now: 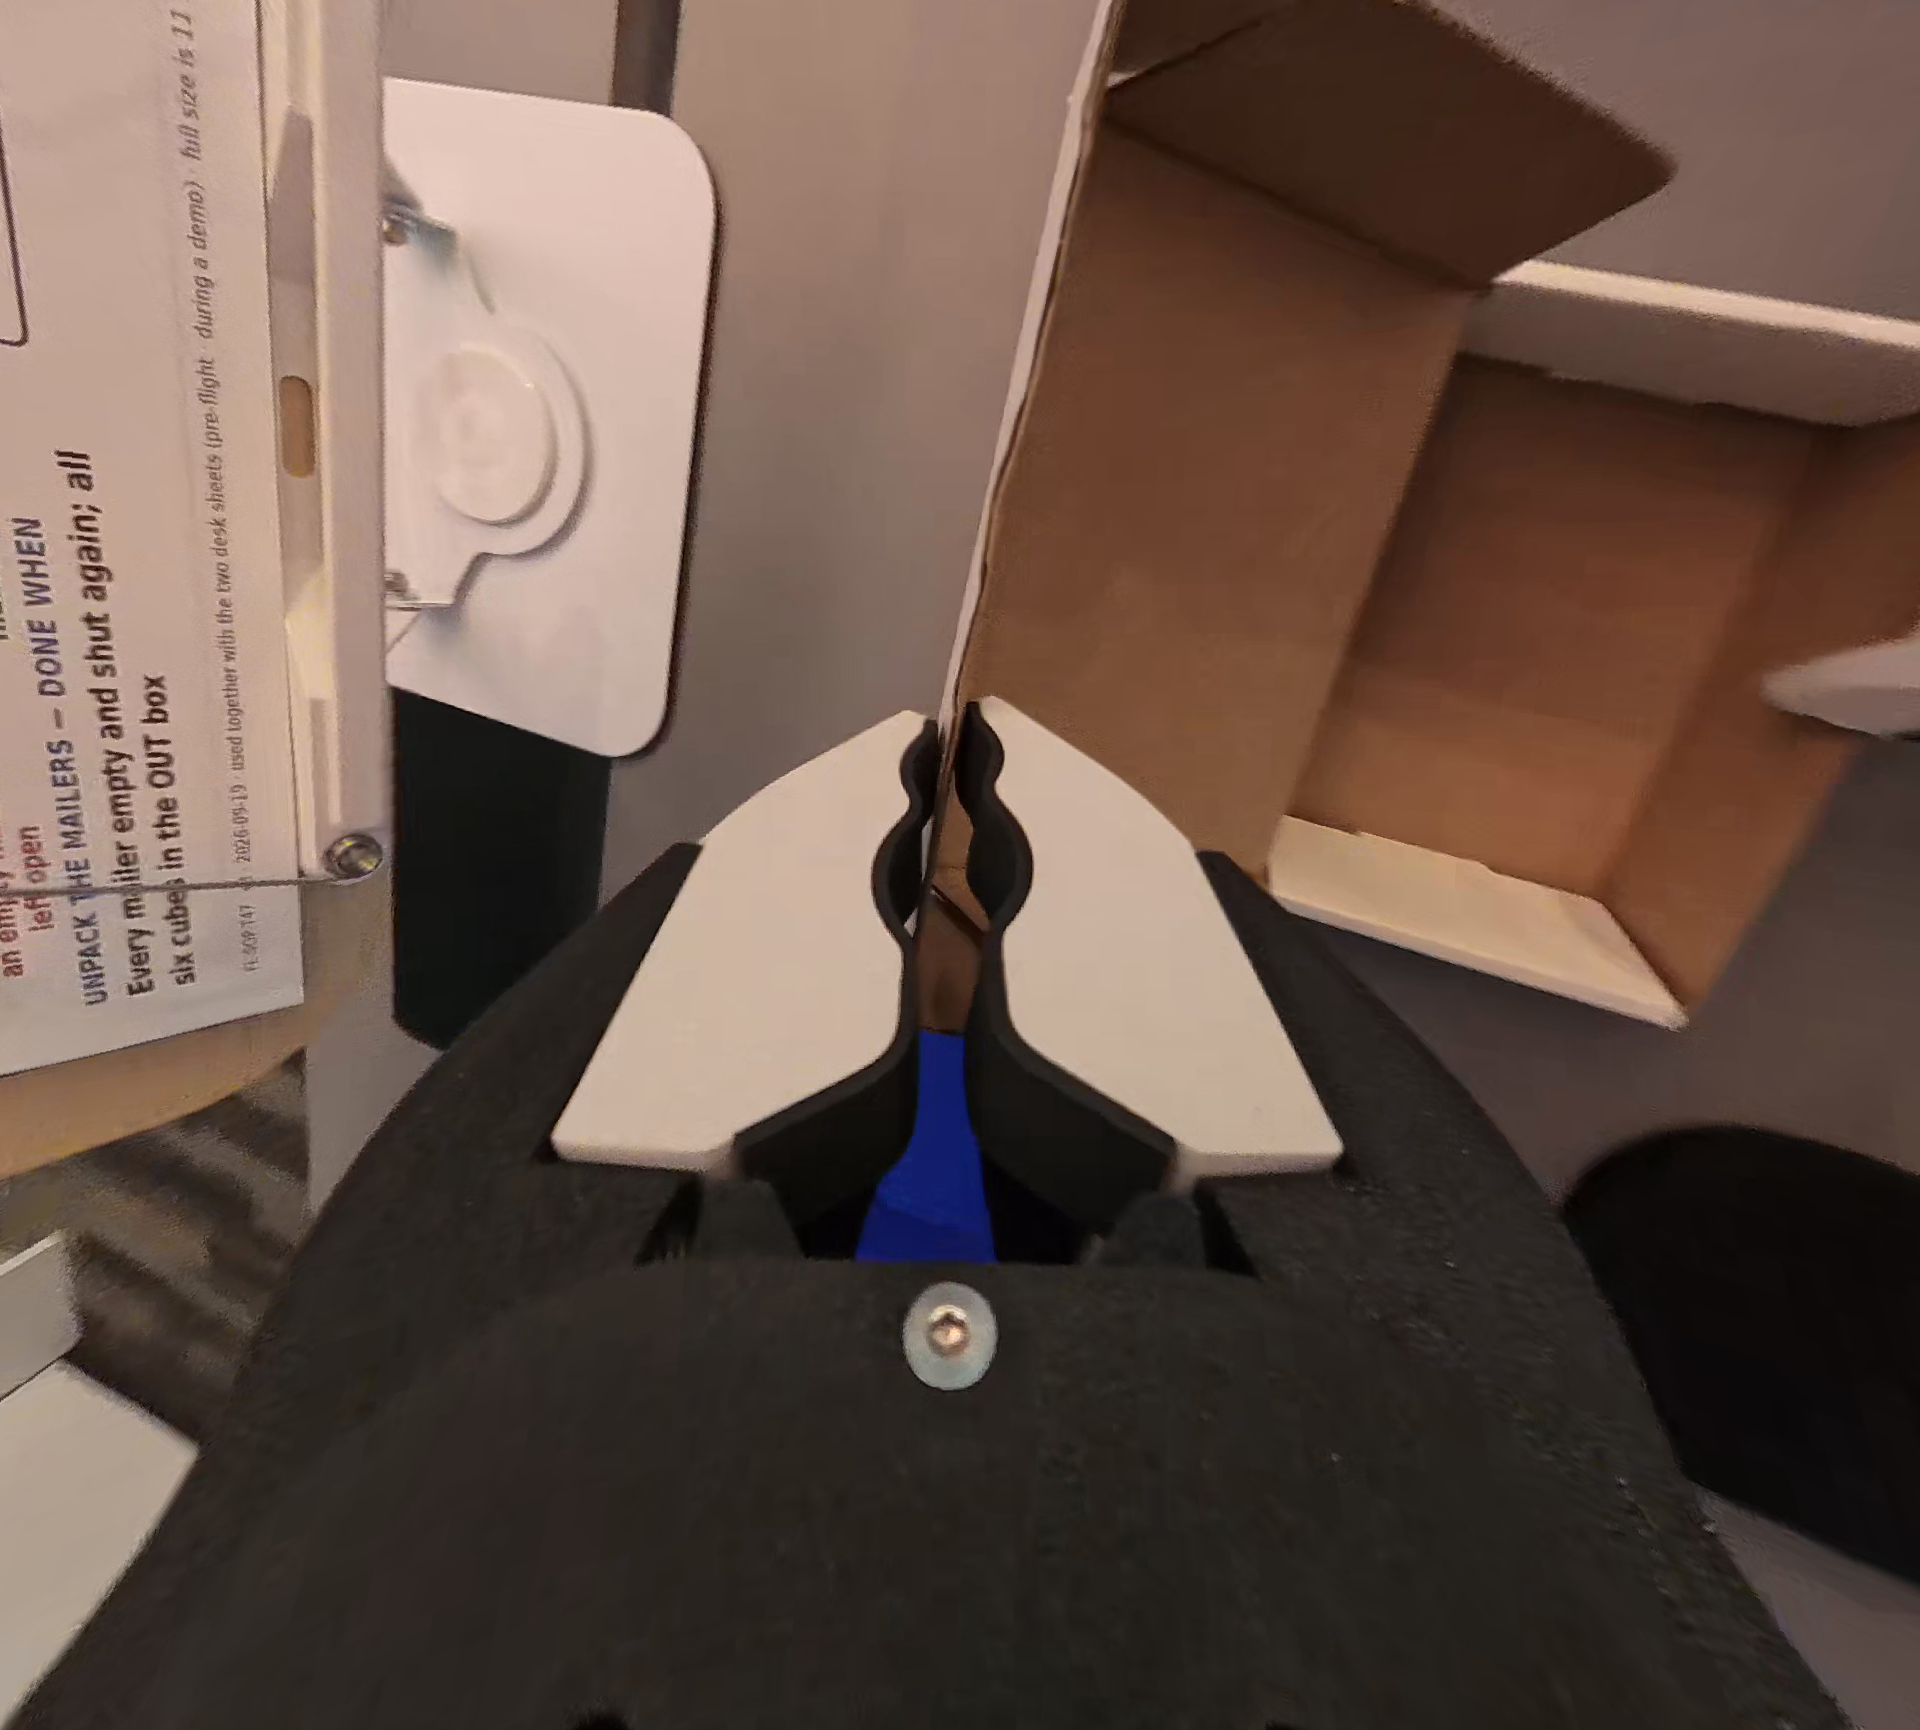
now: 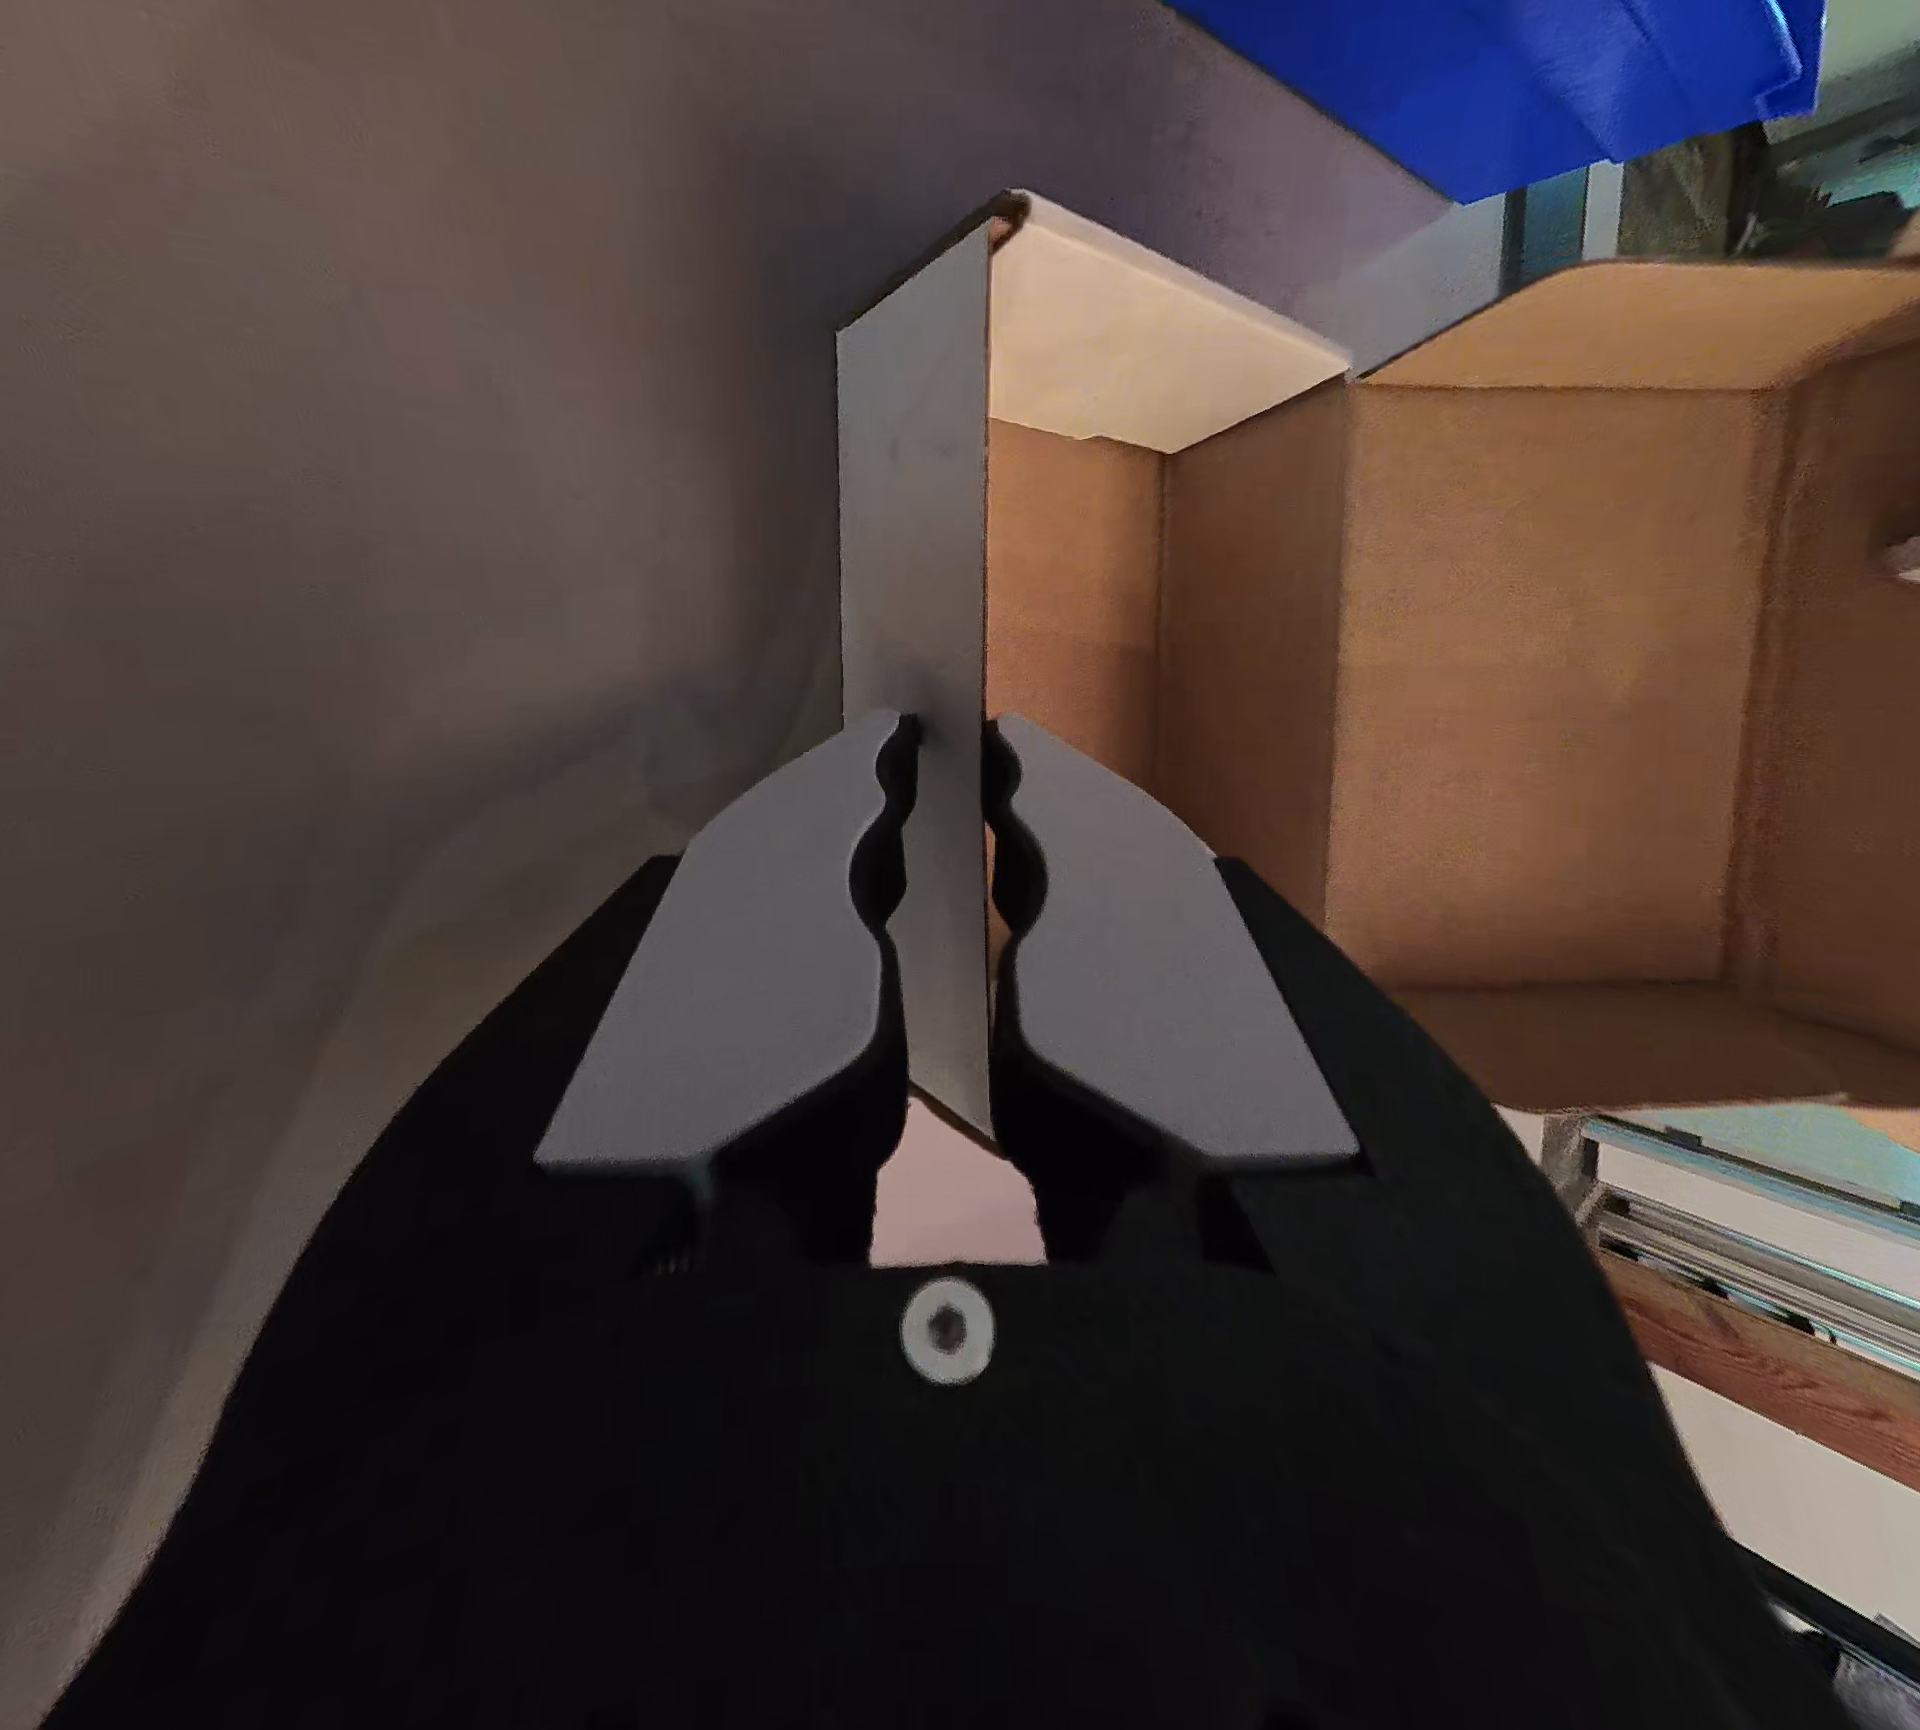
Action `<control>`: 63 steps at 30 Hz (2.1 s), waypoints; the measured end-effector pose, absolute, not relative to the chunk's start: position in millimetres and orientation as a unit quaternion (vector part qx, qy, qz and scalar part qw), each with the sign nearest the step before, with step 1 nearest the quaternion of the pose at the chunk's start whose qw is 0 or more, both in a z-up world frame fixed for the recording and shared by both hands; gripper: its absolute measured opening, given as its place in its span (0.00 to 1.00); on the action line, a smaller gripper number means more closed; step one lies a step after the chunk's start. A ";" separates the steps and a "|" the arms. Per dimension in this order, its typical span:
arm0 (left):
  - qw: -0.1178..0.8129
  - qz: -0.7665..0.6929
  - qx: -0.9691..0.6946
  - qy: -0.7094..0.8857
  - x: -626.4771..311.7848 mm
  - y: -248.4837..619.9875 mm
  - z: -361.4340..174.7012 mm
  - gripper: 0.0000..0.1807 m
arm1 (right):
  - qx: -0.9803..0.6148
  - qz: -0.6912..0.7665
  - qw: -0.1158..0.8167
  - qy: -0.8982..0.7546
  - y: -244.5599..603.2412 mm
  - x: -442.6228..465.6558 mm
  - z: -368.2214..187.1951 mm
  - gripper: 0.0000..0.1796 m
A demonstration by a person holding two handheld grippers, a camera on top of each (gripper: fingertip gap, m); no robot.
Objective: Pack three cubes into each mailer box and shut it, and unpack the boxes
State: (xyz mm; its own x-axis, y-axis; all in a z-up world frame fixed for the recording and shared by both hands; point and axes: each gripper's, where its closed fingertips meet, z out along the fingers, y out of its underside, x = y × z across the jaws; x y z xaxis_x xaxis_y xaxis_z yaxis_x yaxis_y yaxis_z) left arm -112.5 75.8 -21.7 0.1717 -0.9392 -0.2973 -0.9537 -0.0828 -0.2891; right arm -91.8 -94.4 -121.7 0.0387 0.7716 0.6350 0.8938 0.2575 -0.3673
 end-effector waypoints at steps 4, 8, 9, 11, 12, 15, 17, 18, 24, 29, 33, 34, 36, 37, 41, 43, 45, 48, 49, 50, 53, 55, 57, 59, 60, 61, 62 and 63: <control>0.240 0.065 -0.722 0.646 -106.6 89.4 -46.2 0.02 | -0.604 -0.079 0.395 -0.688 -94.4 -92.0 -121.6 0.07; 0.240 0.091 -0.713 0.652 -103.3 99.4 -69.6 0.03 | -0.603 -0.082 0.398 -0.687 -94.2 -92.1 -121.3 0.07; 0.235 0.103 -0.710 0.656 -104.7 102.3 -74.4 0.03 | -0.603 -0.085 0.398 -0.686 -93.9 -91.4 -121.1 0.07; 0.221 0.112 -0.710 0.659 -107.1 105.5 -81.0 0.04 | -0.602 -0.088 0.399 -0.686 -93.1 -90.0 -120.9 0.07; 0.212 0.108 -0.714 0.659 -108.1 105.8 -83.1 0.04 | -0.603 -0.088 0.398 -0.686 -92.9 -89.4 -121.0 0.07; 0.189 0.084 -0.728 0.654 -110.2 105.3 -86.5 0.04 | -0.602 -0.088 0.397 -0.687 -92.5 -88.2 -121.3 0.08; 0.173 0.073 -0.731 0.656 -112.0 104.4 -88.2 0.03 | -0.601 -0.091 0.397 -0.688 -92.3 -87.5 -121.5 0.08; 0.166 0.071 -0.731 0.658 -113.0 104.5 -88.6 0.03 | -0.600 -0.093 0.397 -0.688 -92.2 -87.0 -121.5 0.08; 0.110 0.069 -0.733 0.668 -118.0 103.1 -91.8 0.02 | -0.598 -0.095 0.399 -0.689 -91.7 -86.3 -121.5 0.08; 0.087 0.064 -0.738 0.666 -113.6 105.8 -102.6 0.03 | -0.592 -0.100 0.405 -0.690 -91.8 -87.7 -121.3 0.08; 0.082 0.079 -0.725 0.679 -113.5 106.5 -111.7 0.04 | -0.588 -0.103 0.409 -0.690 -91.5 -88.0 -120.9 0.09; 0.082 0.079 -0.725 0.679 -113.1 106.3 -113.1 0.04 | -0.587 -0.103 0.410 -0.691 -91.6 -88.1 -121.0 0.09; 0.080 0.083 -0.725 0.679 -113.7 106.0 -116.3 0.05 | -0.586 -0.104 0.410 -0.691 -91.7 -88.0 -121.0 0.09; 0.079 0.086 -0.723 0.681 -114.2 106.0 -117.9 0.05 | -0.585 -0.105 0.410 -0.691 -91.6 -87.8 -120.9 0.09; 0.079 0.092 -0.720 0.683 -115.3 105.8 -124.8 0.06 | -0.587 -0.104 0.410 -0.691 -91.6 -87.4 -120.7 0.09; 0.077 0.098 -0.718 0.685 -115.8 105.8 -127.2 0.07 | -0.587 -0.104 0.410 -0.690 -91.5 -87.2 -120.6 0.09; 0.078 0.105 -0.716 0.686 -115.4 106.3 -126.9 0.07 | -0.587 -0.104 0.410 -0.690 -91.4 -87.0 -120.4 0.09; 0.090 0.107 -0.714 0.686 -112.1 107.7 -118.1 0.07 | -0.588 -0.102 0.410 -0.690 -92.1 -87.7 -121.1 0.09; 0.098 0.109 -0.712 0.687 -111.5 108.9 -113.6 0.07 | -0.587 -0.103 0.410 -0.690 -92.2 -87.8 -121.2 0.09; 0.106 0.112 -0.711 0.687 -110.8 110.1 -108.7 0.07 | -0.587 -0.104 0.411 -0.690 -92.2 -87.9 -121.3 0.09; 0.121 0.097 -0.714 0.682 -108.9 107.4 -94.8 0.10 | -0.588 -0.104 0.415 -0.687 -91.4 -88.4 -120.9 0.09; 0.134 0.072 -0.722 0.675 -105.7 103.0 -84.3 0.13 | -0.587 -0.104 0.421 -0.684 -90.2 -89.1 -120.5 0.10; 0.152 0.040 -0.732 0.663 -102.2 98.4 -70.1 0.17 | -0.587 -0.107 0.425 -0.681 -88.6 -89.4 -121.0 0.11; 0.179 0.003 -0.740 0.648 -98.9 93.1 -51.5 0.17 | -0.587 -0.114 0.423 -0.681 -86.9 -88.7 -123.7 0.14; 0.195 -0.015 -0.742 0.641 -98.3 90.1 -40.5 0.17 | -0.585 -0.118 0.424 -0.682 -86.1 -88.4 -124.6 0.16; 0.216 -0.032 -0.742 0.634 -98.4 86.8 -28.0 0.17 | -0.583 -0.120 0.426 -0.682 -85.8 -88.3 -124.6 0.17; 0.243 -0.048 -0.740 0.625 -99.6 84.3 -14.1 0.17 | -0.581 -0.122 0.432 -0.679 -85.1 -88.6 -122.7 0.18; 0.269 -0.064 -0.740 0.612 -103.0 82.0 0.1 0.17 | -0.580 -0.121 0.439 -0.675 -85.0 -89.3 -119.7 0.20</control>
